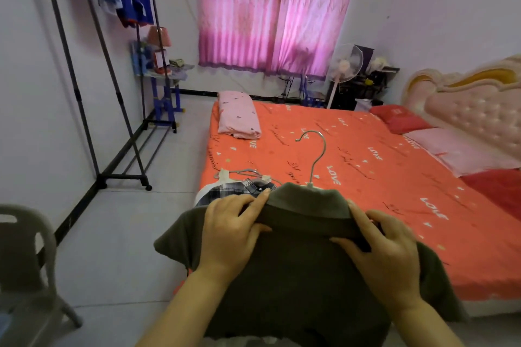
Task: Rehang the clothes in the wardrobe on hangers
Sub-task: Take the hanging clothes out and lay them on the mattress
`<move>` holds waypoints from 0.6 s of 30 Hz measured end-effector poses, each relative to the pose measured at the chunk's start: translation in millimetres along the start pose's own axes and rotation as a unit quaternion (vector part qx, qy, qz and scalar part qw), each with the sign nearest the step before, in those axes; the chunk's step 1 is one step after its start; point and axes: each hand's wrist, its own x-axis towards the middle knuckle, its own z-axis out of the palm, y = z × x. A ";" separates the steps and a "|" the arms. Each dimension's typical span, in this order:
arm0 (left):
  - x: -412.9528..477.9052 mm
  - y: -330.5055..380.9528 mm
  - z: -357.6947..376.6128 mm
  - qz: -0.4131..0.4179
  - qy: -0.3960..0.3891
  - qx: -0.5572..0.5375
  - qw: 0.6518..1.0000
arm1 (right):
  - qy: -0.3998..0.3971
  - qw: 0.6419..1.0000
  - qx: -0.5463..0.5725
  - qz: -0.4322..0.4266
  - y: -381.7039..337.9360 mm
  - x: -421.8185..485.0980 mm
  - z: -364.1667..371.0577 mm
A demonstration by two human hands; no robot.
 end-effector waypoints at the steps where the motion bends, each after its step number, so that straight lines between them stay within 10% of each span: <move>1: 6.2 -7.7 10.8 -0.004 0.000 0.004 1.000 | 0.001 1.000 0.004 -0.003 5.0 7.4 13.6; 18: 147.6 -173.1 275.3 -0.117 -0.149 0.102 0.976 | -0.163 0.965 0.206 0.017 138.9 132.5 376.2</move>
